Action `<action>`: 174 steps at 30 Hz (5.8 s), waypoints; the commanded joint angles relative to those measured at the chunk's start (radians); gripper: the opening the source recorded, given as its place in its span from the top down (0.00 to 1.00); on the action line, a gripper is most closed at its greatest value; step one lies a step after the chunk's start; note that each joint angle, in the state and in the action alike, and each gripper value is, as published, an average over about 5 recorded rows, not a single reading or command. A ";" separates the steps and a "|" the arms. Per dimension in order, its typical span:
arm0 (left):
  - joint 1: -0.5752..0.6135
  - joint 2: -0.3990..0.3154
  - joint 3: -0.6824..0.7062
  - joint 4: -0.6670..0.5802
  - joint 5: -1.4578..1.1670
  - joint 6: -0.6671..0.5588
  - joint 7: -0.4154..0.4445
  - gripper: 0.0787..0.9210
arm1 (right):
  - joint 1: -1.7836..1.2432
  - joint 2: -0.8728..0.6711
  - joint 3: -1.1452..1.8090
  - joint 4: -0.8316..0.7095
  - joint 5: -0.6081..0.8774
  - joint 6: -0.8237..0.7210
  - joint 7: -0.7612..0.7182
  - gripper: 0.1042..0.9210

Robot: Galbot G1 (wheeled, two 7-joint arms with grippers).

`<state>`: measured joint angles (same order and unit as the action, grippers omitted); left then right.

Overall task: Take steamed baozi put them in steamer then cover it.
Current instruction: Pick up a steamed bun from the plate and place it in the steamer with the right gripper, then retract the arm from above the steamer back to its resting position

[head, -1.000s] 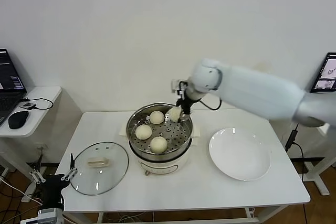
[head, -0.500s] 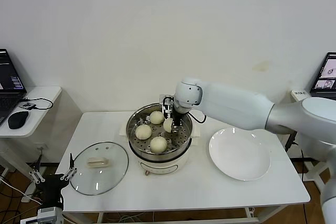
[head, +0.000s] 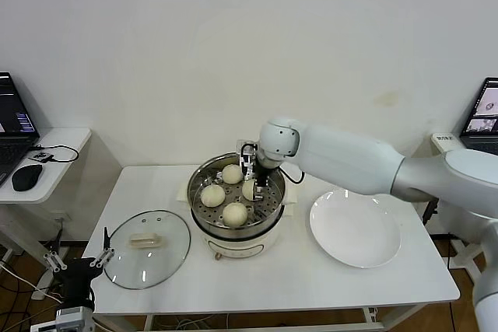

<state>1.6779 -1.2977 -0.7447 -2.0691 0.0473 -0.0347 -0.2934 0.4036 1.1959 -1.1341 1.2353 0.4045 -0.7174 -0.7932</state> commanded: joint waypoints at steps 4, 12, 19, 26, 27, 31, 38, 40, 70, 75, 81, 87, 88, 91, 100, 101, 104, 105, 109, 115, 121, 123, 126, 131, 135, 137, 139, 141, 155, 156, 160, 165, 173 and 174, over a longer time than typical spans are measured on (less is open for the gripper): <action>-0.005 0.002 0.005 0.004 -0.001 0.000 0.002 0.12 | -0.001 -0.220 0.140 0.219 0.135 0.026 0.231 0.12; -0.020 0.000 0.028 0.019 0.010 -0.002 0.002 0.12 | -0.403 -0.500 0.437 0.494 0.195 0.223 0.646 0.12; -0.031 -0.007 0.058 0.054 0.052 -0.028 -0.010 0.12 | -1.101 -0.561 1.054 0.594 0.000 0.550 0.771 0.12; -0.043 0.001 0.088 0.094 0.176 -0.033 -0.039 0.12 | -1.581 -0.313 1.567 0.603 -0.198 0.833 0.741 0.12; -0.045 0.002 0.089 0.104 0.224 -0.033 -0.044 0.12 | -1.621 -0.269 1.614 0.607 -0.212 0.859 0.731 0.12; -0.059 0.013 0.064 0.150 0.472 -0.034 -0.040 0.12 | -1.743 -0.099 1.792 0.633 -0.239 0.912 0.684 0.12; -0.074 0.088 -0.001 0.251 0.981 -0.088 -0.004 0.12 | -1.893 0.126 1.981 0.661 -0.250 0.928 0.642 0.12; -0.073 0.100 -0.013 0.278 1.110 -0.102 -0.004 0.12 | -1.926 0.176 2.013 0.664 -0.259 0.931 0.641 0.12; -0.270 0.127 0.140 0.463 1.257 -0.074 0.063 0.12 | -2.011 0.285 2.111 0.640 -0.346 0.950 0.645 0.12; -0.333 0.127 0.166 0.508 1.258 -0.066 0.076 0.12 | -2.018 0.290 2.115 0.641 -0.356 0.947 0.641 0.12; -0.381 0.130 0.185 0.549 1.254 -0.058 0.092 0.12 | -2.026 0.293 2.120 0.641 -0.361 0.947 0.639 0.12; -0.387 0.139 0.191 0.566 1.243 -0.056 0.101 0.12 | -2.030 0.295 2.123 0.640 -0.362 0.946 0.636 0.12; -0.381 0.140 0.191 0.563 1.240 -0.055 0.100 0.12 | -2.030 0.295 2.122 0.640 -0.363 0.946 0.635 0.12; -0.348 0.140 0.183 0.534 1.234 -0.054 0.096 0.12 | -2.030 0.298 2.119 0.637 -0.367 0.947 0.635 0.12; -0.207 0.135 0.123 0.420 1.194 -0.047 0.083 0.12 | -2.026 0.299 2.106 0.620 -0.376 0.950 0.634 0.12; -0.198 0.134 0.119 0.415 1.192 -0.048 0.080 0.12 | -2.025 0.298 2.104 0.617 -0.377 0.950 0.634 0.12; -0.189 0.130 0.117 0.417 1.190 -0.049 0.075 0.12 | -2.022 0.298 2.096 0.611 -0.381 0.951 0.634 0.12; -0.191 0.128 0.118 0.421 1.191 -0.049 0.074 0.12 | -2.021 0.298 2.093 0.610 -0.383 0.951 0.634 0.12; -0.204 0.123 0.123 0.440 1.195 -0.048 0.074 0.12 | -2.020 0.298 2.089 0.608 -0.386 0.951 0.633 0.12; -0.242 0.124 0.129 0.482 1.199 -0.047 0.076 0.12 | -2.021 0.295 2.091 0.602 -0.387 0.953 0.632 0.12; -0.309 0.127 0.141 0.512 1.203 -0.041 0.093 0.12 | -2.022 0.303 2.086 0.595 -0.398 0.959 0.632 0.12; -0.330 0.128 0.147 0.520 1.205 -0.037 0.099 0.12 | -2.023 0.304 2.086 0.593 -0.399 0.960 0.632 0.12; -0.362 0.130 0.158 0.538 1.208 -0.033 0.107 0.12 | -2.026 0.304 2.087 0.592 -0.400 0.962 0.631 0.12; -0.408 0.129 0.175 0.571 1.218 -0.027 0.119 0.12 | -2.028 0.304 2.090 0.589 -0.400 0.963 0.630 0.12; -0.433 0.127 0.187 0.599 1.225 -0.022 0.130 0.12 | -2.028 0.304 2.090 0.585 -0.402 0.965 0.628 0.12; -0.438 0.126 0.191 0.610 1.226 -0.021 0.134 0.12 | -2.029 0.304 2.090 0.584 -0.403 0.966 0.627 0.12; -0.441 0.125 0.192 0.620 1.227 -0.021 0.135 0.12 | -2.029 0.303 2.091 0.582 -0.403 0.966 0.626 0.12; -0.442 0.123 0.193 0.627 1.226 -0.021 0.133 0.12 | -2.029 0.302 2.091 0.580 -0.403 0.967 0.626 0.12; -0.435 0.116 0.190 0.636 1.212 -0.023 0.125 0.38 | -2.027 0.304 2.085 0.578 -0.411 0.971 0.624 0.12; -0.435 0.116 0.190 0.637 1.211 -0.023 0.124 0.41 | -2.027 0.304 2.085 0.578 -0.411 0.971 0.624 0.12; -0.430 0.115 0.191 0.633 1.200 -0.022 0.120 0.54 | -2.026 0.304 2.082 0.577 -0.411 0.972 0.624 0.12; -0.412 0.118 0.178 0.595 1.182 -0.024 0.103 0.72 | -2.025 0.304 2.080 0.579 -0.412 0.972 0.623 0.12; -0.320 0.159 0.096 0.431 1.150 0.007 0.121 0.93 | -2.031 0.301 2.073 0.588 -0.418 0.972 0.620 0.12; -0.304 0.167 0.084 0.398 1.142 0.016 0.136 0.94 | -2.032 0.301 2.071 0.590 -0.419 0.972 0.620 0.12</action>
<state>1.2923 -1.1637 -0.5934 -1.5076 1.2176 -0.0487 -0.1916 -1.6271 1.4972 0.9411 1.8201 -0.0117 0.2546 -0.1727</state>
